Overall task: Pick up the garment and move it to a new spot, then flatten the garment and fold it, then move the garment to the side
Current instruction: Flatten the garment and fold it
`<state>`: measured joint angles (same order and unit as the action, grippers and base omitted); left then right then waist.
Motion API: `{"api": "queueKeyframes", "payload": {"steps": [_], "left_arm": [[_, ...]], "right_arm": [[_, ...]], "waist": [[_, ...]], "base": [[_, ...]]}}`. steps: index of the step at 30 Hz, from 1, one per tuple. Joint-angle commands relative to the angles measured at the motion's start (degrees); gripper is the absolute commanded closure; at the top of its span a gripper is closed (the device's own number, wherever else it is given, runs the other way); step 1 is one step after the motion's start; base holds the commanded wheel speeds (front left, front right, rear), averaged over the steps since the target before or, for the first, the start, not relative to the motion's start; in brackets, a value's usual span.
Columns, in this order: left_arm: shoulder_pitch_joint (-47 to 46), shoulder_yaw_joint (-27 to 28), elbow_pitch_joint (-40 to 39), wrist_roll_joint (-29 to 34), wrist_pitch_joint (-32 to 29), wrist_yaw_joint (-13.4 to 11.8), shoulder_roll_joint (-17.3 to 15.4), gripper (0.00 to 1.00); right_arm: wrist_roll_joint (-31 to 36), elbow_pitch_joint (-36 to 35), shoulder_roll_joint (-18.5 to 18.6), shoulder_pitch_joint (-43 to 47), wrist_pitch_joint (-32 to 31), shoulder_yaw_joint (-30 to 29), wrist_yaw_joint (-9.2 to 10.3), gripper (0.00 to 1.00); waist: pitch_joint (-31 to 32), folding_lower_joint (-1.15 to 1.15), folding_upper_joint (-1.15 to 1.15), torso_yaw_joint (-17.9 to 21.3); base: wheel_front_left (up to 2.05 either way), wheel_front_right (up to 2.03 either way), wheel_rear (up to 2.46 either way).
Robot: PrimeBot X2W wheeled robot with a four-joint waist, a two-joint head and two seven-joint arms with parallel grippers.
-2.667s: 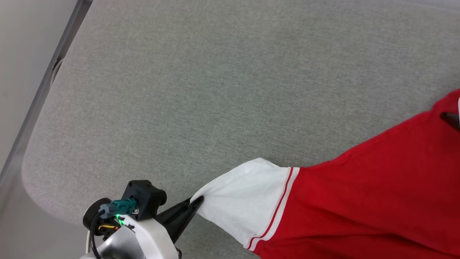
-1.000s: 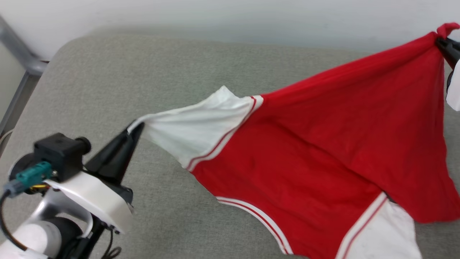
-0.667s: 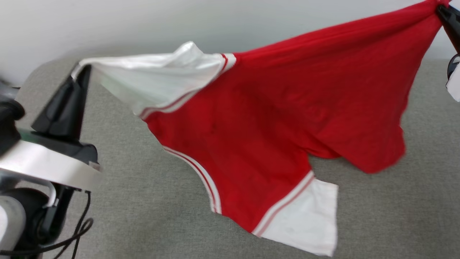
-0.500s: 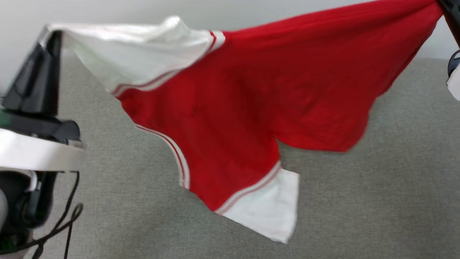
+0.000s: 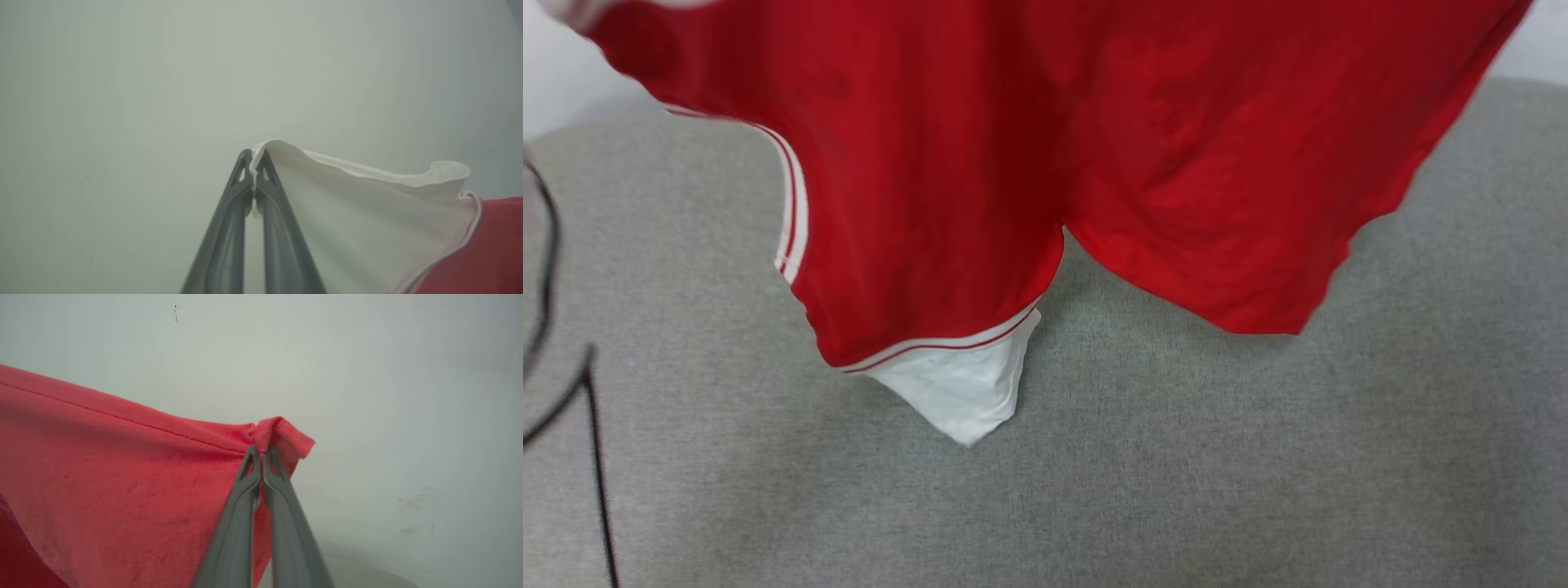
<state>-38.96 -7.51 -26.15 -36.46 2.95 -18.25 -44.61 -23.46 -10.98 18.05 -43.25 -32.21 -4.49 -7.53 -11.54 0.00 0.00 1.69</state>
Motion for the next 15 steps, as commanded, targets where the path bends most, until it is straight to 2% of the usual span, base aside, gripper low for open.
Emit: {"api": "queueKeyframes", "payload": {"steps": [1,9,15], "left_arm": [[-2.09,0.42,0.55,0.41,-0.13,0.4,-0.66,1.0],[-17.43,-0.26,7.17,0.67,-2.47,6.49,-4.88,1.0],[-32.95,-3.66,17.61,2.19,-3.57,12.87,-5.8,1.0]], "right_arm": [[0.47,-0.32,-0.29,-1.34,0.41,-0.52,0.08,1.0],[4.03,-0.14,-2.1,-9.84,1.76,-2.38,0.09,1.0],[8.18,5.67,-2.02,-20.24,4.35,-2.27,0.1,1.0]], "waist": [[-2.05,0.0,0.0,0.41],[-11.93,0.0,0.0,0.42],[-19.51,0.0,0.0,0.23]], "base": [[0.0,0.0,0.0],[0.0,0.0,0.0],[0.0,0.0,0.0]]}}
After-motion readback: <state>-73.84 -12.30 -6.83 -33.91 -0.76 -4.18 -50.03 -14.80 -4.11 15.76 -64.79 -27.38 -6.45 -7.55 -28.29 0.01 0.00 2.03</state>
